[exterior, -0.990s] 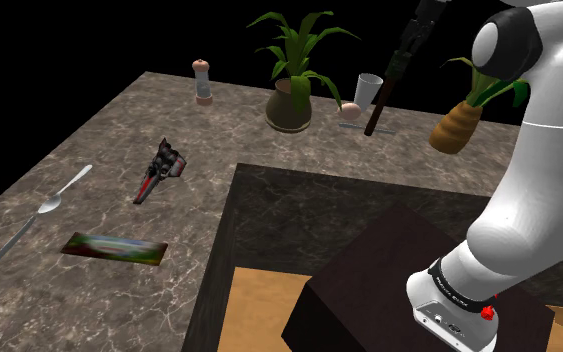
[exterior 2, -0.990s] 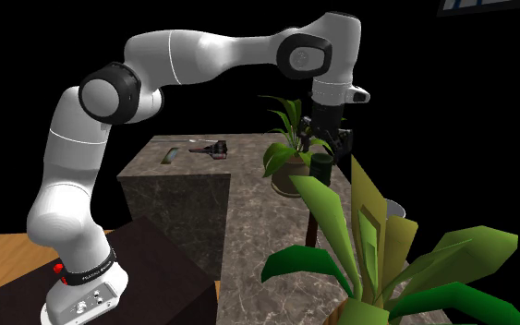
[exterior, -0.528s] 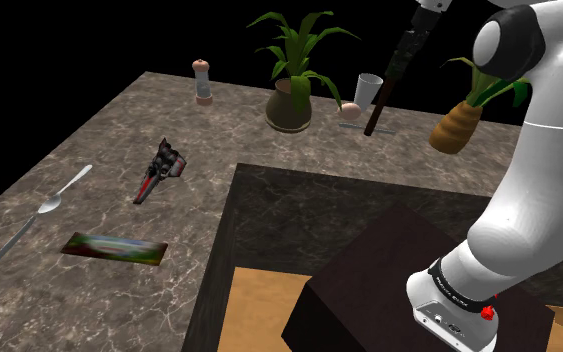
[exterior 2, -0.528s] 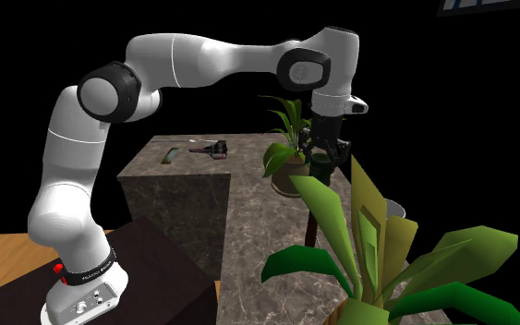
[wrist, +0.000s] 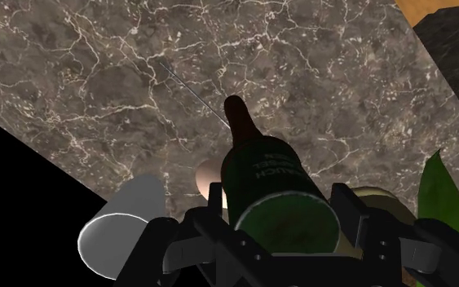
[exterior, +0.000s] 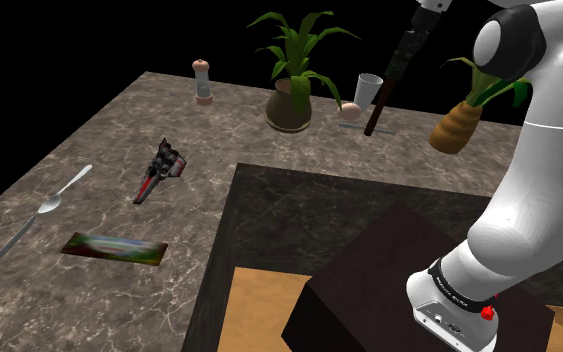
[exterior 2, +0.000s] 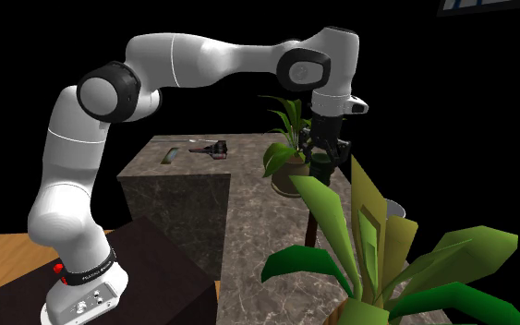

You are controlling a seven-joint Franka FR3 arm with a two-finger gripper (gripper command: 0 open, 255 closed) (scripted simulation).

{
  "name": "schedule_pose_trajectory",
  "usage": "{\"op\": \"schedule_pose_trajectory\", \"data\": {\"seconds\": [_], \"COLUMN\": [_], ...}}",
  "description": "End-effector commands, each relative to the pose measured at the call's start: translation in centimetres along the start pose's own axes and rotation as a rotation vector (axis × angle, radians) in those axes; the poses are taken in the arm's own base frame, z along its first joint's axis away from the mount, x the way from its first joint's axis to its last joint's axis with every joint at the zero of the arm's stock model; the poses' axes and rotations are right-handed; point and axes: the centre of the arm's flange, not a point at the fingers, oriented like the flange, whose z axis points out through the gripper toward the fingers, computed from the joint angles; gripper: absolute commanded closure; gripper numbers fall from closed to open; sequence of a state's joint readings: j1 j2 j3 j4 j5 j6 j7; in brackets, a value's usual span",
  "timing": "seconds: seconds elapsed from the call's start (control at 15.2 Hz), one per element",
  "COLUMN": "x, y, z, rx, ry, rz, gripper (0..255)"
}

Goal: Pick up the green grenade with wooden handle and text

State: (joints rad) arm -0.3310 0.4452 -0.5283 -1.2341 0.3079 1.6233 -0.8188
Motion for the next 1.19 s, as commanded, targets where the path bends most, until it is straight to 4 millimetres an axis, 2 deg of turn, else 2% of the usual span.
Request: {"op": "schedule_pose_trajectory", "data": {"seconds": [0.0, 0.99, 1.12], "x": [0.1, 0.6, 0.6], "y": [0.0, -0.5, -0.5], "z": [0.1, -7.8, -7.8], "rx": [0.002, 0.002, 0.002], "ry": [-0.001, -0.001, -0.002], "rz": [0.0, 0.0, 0.0], "gripper": [255, 255, 255]}}
